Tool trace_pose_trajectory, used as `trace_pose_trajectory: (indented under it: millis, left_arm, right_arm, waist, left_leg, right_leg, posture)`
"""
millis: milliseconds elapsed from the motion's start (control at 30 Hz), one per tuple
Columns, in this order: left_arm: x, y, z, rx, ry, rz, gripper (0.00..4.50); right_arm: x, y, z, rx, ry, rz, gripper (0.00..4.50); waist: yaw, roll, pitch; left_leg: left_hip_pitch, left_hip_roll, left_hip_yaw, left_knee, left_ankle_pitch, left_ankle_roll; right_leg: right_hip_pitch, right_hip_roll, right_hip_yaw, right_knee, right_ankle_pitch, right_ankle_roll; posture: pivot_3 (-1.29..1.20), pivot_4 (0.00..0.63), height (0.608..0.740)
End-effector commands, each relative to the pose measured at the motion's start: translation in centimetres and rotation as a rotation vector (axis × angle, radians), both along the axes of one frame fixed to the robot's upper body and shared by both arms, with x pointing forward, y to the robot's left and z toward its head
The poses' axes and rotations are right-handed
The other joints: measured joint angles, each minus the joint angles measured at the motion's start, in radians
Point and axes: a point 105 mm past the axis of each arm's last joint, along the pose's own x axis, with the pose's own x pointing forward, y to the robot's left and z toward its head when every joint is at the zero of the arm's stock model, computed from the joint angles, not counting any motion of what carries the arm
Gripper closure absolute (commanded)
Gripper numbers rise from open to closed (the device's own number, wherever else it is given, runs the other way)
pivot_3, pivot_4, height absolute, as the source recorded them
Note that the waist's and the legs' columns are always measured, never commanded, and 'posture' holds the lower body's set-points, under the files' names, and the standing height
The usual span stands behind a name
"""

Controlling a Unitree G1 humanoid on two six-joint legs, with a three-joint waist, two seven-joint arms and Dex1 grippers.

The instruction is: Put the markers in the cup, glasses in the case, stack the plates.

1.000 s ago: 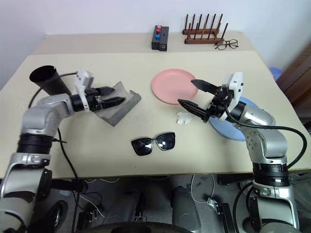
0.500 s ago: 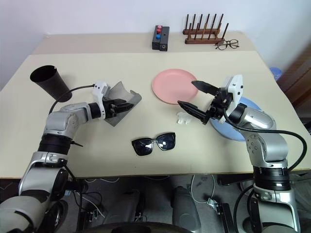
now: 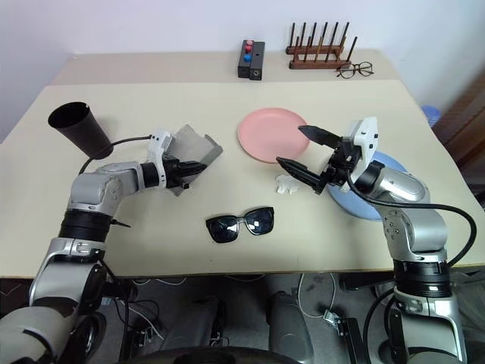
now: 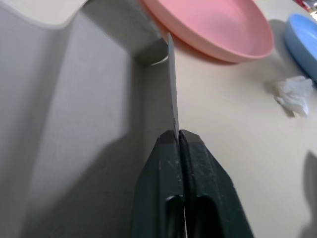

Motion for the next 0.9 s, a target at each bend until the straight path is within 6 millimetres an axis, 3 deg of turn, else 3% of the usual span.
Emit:
trace_pose_trajectory:
  millis: [33,133,200,467,600,733,900]
  left_arm:
    - [0.2,0.5,1.1,0.015,-0.053,0.002,4.46]
    - [-0.1,1.0,2.1,0.030,-0.086,-0.057,4.46]
    - [-1.1,1.2,3.3,0.057,-0.132,-0.195,4.46]
    - [-2.1,4.7,5.8,0.278,-0.153,-0.540,4.46]
    - [-2.9,5.1,4.6,0.386,-0.135,-0.708,4.46]
    - [-2.7,5.3,2.7,0.525,-0.157,-0.811,4.46]
    - [-2.3,5.1,1.8,0.634,-0.205,-0.899,4.46]
  right_arm:
    - [-0.2,0.2,1.1,0.007,-0.053,0.010,0.00]
    - [-0.2,0.2,1.1,0.007,-0.051,0.009,0.00]
    - [-0.2,0.3,1.0,0.006,-0.050,0.012,0.00]
    - [0.2,0.6,1.0,0.003,-0.049,0.028,0.00]
    - [0.2,0.7,1.0,-0.001,-0.048,0.038,0.00]
    - [0.1,0.7,1.1,-0.001,-0.049,0.036,0.00]
    - [-0.3,0.6,1.1,0.000,-0.045,0.035,0.00]
  waist:
    - [0.000,0.000,0.000]
    - [-0.001,0.000,0.000]
    - [-0.004,0.000,0.000]
    - [0.004,0.000,0.000]
    - [-0.002,0.000,0.000]
    - [-0.004,0.000,0.000]
    - [0.001,0.000,0.000]
  left_leg:
    - [0.000,0.000,0.000,0.000,0.000,0.000]
    - [0.000,0.000,0.000,0.000,0.000,0.000]
    - [0.000,0.000,0.000,0.000,0.000,0.000]
    - [0.000,-0.001,0.000,-0.001,0.000,0.000]
    - [-0.001,-0.001,0.000,-0.001,0.000,0.001]
    - [-0.001,0.000,0.001,-0.001,-0.002,0.004]
    - [-0.002,0.000,0.000,0.000,-0.003,0.007]
  right_leg:
    - [0.000,0.000,0.000,0.000,0.000,0.000]
    - [0.000,0.000,0.000,0.000,0.000,0.000]
    - [0.000,0.000,0.000,0.000,0.000,0.000]
    - [0.001,0.000,-0.001,-0.002,0.000,0.000]
    - [0.001,0.001,-0.001,-0.003,0.000,0.000]
    - [0.000,0.001,-0.001,-0.003,0.000,0.000]
    - [0.000,0.001,-0.001,-0.002,0.000,0.000]
  posture:
    - [0.00,0.150,0.740]
    - [0.00,0.150,0.740]
    - [0.00,0.150,0.740]
    - [0.00,0.150,0.740]
    - [0.00,0.150,0.740]
    - [0.00,0.150,0.740]
    - [0.00,0.150,0.740]
